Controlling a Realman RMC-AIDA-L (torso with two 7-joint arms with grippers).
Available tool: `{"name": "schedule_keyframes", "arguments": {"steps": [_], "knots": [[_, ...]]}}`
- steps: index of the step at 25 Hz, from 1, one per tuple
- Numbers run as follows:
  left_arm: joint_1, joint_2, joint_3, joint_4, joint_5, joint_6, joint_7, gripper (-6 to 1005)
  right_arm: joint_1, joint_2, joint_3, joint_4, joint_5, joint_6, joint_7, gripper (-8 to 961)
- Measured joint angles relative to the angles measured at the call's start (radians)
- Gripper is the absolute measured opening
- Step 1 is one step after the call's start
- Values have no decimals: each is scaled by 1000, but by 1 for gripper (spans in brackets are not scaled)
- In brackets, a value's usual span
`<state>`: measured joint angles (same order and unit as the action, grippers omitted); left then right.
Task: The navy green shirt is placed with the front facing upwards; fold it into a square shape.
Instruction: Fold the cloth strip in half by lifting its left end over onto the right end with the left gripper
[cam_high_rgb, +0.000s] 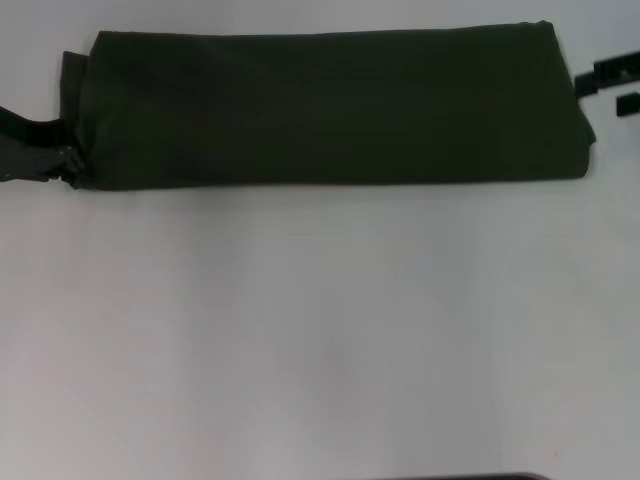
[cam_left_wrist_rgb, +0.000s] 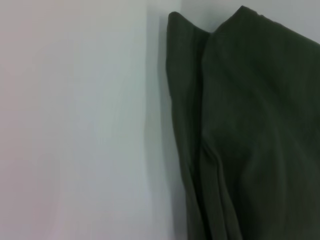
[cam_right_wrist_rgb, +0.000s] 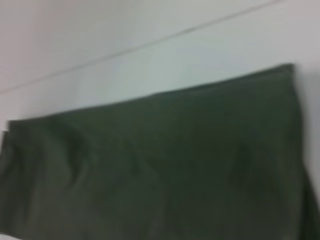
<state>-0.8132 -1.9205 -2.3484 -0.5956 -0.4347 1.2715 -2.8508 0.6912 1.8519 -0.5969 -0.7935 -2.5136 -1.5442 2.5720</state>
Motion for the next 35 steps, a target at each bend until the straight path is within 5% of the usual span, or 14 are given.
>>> {"name": "schedule_keyframes", "arguments": {"steps": [8, 28, 33, 35], "knots": [[-8, 2, -4, -2, -1, 2, -1, 63, -7, 14, -1, 5, -85, 1, -8, 867], [-25, -5, 0, -12, 1, 2, 0, 58, 3, 102, -35, 123, -80, 253, -39, 867], [-20, -6, 0, -24, 1, 8, 0, 59, 13, 105, -29, 136, -69, 251, -43, 847], [-20, -6, 0, -26, 1, 11, 0, 59, 10, 98, -27, 133, -56, 249, -46, 757]]}}
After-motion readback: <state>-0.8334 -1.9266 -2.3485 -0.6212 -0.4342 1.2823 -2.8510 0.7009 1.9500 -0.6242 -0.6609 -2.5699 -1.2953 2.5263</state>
